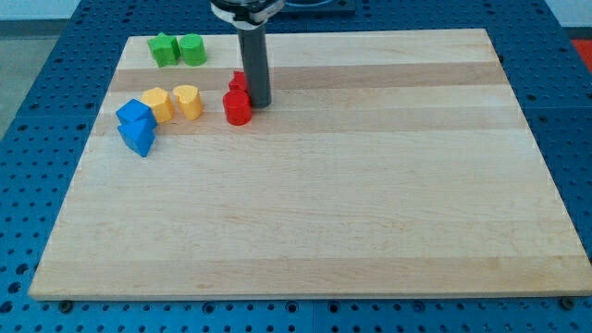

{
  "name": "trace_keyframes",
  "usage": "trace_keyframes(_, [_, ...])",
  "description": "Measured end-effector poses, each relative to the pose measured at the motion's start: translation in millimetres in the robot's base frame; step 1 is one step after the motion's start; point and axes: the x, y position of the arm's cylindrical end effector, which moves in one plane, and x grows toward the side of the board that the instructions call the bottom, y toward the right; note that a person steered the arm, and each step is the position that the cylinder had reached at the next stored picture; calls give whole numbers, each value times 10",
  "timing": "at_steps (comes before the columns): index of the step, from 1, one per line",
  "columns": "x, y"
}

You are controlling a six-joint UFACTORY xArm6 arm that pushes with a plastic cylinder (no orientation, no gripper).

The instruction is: Place the red star below the green star

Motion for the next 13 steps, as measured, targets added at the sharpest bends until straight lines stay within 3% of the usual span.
trace_keyframes(5, [-507,-84])
trace_keyframes(8, [-561,-893])
trace_keyframes(11, [-561,-1151])
trace_keyframes(13, [-324,-317])
